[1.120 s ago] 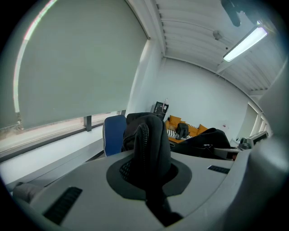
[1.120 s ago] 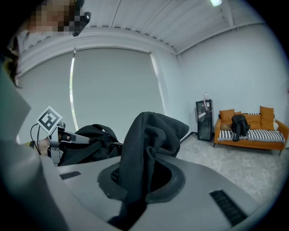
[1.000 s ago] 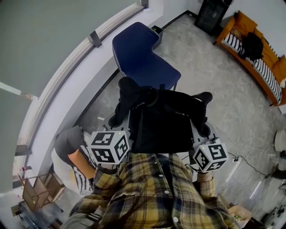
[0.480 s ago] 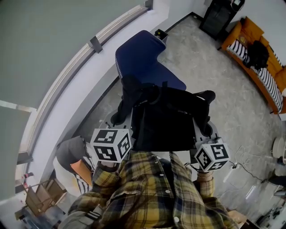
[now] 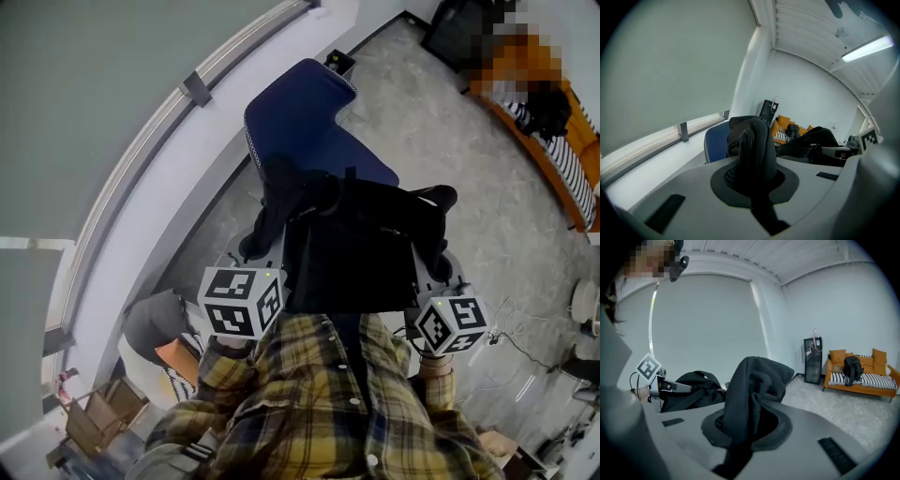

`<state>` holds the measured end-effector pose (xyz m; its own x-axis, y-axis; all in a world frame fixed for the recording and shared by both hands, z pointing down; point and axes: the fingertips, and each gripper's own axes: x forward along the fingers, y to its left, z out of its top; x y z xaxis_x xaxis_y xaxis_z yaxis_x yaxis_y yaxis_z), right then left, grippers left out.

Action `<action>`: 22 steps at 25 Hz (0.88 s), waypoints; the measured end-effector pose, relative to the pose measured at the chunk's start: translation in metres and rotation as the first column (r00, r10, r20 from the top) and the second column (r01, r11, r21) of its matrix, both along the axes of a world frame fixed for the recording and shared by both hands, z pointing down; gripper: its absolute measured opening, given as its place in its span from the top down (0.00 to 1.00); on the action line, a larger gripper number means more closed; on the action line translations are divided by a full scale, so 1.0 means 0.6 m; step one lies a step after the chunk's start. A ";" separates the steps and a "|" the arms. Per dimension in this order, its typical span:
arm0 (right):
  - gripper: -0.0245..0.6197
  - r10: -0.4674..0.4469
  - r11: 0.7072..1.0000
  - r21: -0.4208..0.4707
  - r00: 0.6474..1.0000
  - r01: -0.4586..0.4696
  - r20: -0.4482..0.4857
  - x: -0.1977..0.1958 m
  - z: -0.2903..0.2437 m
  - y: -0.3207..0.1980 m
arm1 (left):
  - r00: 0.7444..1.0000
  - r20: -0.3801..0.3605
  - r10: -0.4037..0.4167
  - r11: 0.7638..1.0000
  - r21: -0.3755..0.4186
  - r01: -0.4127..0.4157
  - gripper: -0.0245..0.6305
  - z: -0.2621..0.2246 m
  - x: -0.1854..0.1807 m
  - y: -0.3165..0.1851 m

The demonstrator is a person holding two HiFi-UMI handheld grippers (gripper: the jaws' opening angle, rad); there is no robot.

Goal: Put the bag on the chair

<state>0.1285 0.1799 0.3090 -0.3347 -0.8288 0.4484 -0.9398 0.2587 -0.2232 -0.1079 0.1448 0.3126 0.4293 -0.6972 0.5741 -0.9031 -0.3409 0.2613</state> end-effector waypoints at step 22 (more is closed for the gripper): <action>0.89 -0.149 0.988 -0.046 0.989 0.148 0.003 0.043 0.012 -0.297 | 0.990 0.025 -0.136 0.989 -0.048 0.138 0.91 0.017 0.040 -0.245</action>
